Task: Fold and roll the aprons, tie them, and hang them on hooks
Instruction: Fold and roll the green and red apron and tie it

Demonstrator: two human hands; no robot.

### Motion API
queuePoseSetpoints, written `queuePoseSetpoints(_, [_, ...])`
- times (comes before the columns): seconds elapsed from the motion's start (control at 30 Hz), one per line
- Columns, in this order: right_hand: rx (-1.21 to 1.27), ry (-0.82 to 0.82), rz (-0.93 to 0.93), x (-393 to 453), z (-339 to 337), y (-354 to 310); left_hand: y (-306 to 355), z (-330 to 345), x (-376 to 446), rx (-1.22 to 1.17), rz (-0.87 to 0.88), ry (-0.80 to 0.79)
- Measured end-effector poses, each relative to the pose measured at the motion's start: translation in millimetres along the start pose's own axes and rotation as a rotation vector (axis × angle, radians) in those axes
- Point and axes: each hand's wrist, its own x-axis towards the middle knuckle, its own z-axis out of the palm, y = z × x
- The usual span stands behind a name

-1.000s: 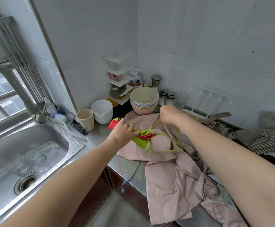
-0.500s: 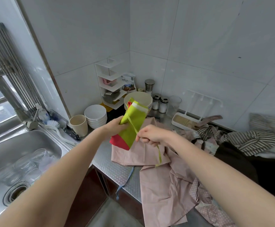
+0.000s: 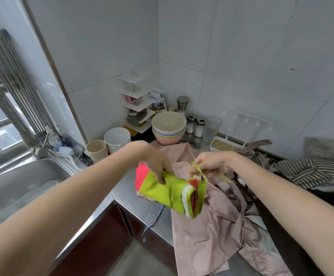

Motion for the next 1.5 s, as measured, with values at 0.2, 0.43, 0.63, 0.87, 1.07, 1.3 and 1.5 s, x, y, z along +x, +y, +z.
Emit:
queuePoseSetpoints(0.2, [0.05,0.05,-0.162,-0.3,-2.8,-31.8,23.1,9.5,29.9,0.34,-0.043,0.111])
queuePoseSetpoints(0.43, [0.04,0.239,-0.249,3.4,0.9,-36.5,18.0,16.5,31.4,0.21,0.04,0.362])
queuePoseSetpoints(0.63, [0.002,0.209,-0.192,-2.0,-6.1,-32.0,13.5,20.5,29.4,0.081,0.026,0.384])
queuePoseSetpoints(0.87, [-0.241,0.058,0.096,-3.4,-0.9,-24.1,10.2,23.3,28.0,0.053,-0.007,0.412])
queuePoseSetpoints(1.07, [-0.237,0.257,0.018,-8.1,-18.9,-30.0,-2.2,32.3,30.5,0.133,-0.115,0.442])
queuePoseSetpoints(1.3, [-0.759,0.395,0.111,-15.4,-30.0,-39.6,-13.6,41.0,29.3,0.389,-0.334,0.597])
queuePoseSetpoints(1.5, [-0.84,0.244,0.039,-20.9,-20.8,-54.0,-22.0,42.0,30.8,0.334,-0.413,0.674])
